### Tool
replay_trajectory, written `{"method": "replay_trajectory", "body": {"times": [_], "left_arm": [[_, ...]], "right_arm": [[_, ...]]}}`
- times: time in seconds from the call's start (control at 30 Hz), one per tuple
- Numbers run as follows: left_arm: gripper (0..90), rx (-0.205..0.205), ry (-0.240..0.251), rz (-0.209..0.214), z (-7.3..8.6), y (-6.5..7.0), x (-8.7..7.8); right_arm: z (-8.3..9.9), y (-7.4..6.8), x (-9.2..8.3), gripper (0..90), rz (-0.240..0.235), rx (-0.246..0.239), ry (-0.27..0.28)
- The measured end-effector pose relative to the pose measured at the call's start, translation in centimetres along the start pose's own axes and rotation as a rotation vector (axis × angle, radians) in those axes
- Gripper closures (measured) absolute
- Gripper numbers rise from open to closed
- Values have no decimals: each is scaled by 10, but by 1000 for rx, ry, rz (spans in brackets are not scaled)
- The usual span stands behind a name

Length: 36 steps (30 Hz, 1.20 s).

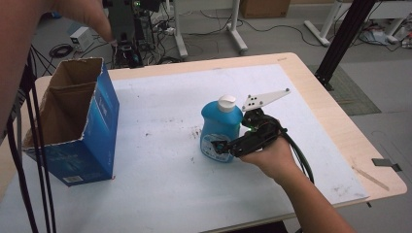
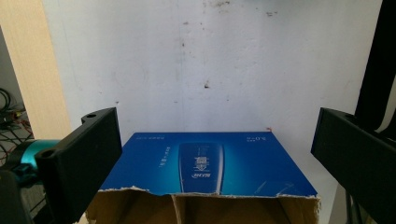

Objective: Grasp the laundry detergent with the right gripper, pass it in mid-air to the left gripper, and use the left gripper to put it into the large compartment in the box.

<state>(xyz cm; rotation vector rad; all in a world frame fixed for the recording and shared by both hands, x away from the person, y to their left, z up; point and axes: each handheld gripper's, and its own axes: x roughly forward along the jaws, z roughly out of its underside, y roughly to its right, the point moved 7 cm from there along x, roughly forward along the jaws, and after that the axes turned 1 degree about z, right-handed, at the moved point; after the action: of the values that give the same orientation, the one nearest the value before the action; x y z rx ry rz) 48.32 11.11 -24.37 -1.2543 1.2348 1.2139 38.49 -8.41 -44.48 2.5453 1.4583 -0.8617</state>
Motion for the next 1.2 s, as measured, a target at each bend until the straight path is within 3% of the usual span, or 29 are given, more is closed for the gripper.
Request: {"method": "replay_trajectory", "body": {"times": [0.33,0.37,0.53,0.6,1.2], "left_arm": [[17,-4,-3,2,-1,-1,2],[17,-1,-6,4,-2,-1,2],[18,0,-7,4,-3,0,2],[17,-1,-4,4,-3,0,3],[17,-3,-8,0,-3,0,3]], "right_arm": [[-1,-1,0,228,7,-18,20],[-1,-1,-1,271,-1,-23,28],[-2,-1,-1,281,-1,-26,37],[-2,-2,0,325,-7,-40,42],[-3,-2,0,377,8,-59,71]]}}
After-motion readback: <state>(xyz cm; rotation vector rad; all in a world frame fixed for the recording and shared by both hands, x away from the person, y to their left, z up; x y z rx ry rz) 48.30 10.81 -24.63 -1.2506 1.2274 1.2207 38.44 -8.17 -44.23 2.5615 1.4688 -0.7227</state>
